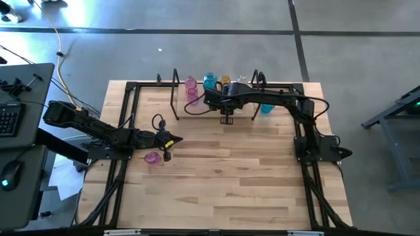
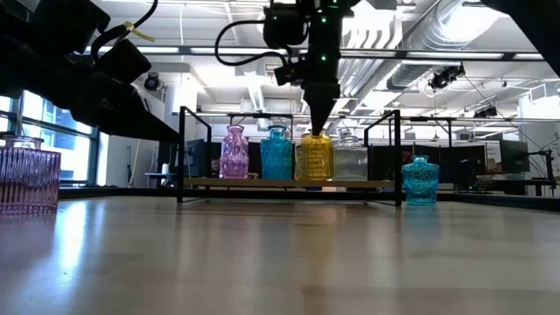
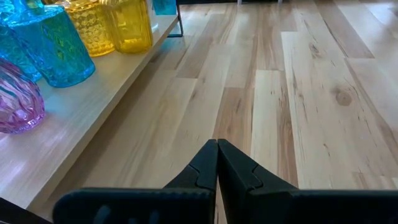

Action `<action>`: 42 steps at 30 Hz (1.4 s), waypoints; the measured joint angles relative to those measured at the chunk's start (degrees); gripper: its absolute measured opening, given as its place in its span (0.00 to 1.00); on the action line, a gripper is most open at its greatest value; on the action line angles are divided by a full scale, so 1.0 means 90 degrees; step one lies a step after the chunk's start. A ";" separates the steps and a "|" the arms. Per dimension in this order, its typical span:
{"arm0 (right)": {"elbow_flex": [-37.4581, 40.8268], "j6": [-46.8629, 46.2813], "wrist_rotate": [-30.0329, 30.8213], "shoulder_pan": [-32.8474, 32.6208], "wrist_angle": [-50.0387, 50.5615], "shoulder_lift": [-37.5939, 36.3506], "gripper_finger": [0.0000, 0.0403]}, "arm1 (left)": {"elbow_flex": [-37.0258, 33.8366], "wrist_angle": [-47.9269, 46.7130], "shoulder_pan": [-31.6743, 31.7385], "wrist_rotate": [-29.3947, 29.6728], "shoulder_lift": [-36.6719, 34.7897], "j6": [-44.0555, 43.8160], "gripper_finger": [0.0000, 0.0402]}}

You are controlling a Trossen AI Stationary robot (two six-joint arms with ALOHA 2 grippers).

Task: Sort vases onto shelf
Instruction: Put the yellow vase on the shelf aligned with the other yellow vase, then put the blue vase on the shelf aligned with the other blue vase

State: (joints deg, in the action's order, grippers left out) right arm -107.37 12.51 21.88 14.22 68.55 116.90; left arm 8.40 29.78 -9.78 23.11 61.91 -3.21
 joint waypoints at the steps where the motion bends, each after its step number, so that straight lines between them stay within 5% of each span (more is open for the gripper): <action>1: 0.0038 -0.0005 0.0021 0.0005 -0.0022 -0.0005 0.27 | 0.0000 0.0001 0.0000 0.0000 0.0000 0.0000 0.00; 19: 0.0075 -0.0341 0.0115 0.0031 -0.0027 0.0000 0.45 | 0.0000 0.0000 -0.0002 -0.0005 0.0002 -0.0024 0.00; 42: -0.0357 -0.0407 0.0198 0.0029 0.0241 0.0020 0.46 | 0.0000 0.0000 -0.0005 -0.0058 0.0000 -0.0072 0.00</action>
State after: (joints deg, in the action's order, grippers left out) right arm -110.58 8.84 23.66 14.48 70.73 117.08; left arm 8.40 29.78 -9.82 22.59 61.91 -3.86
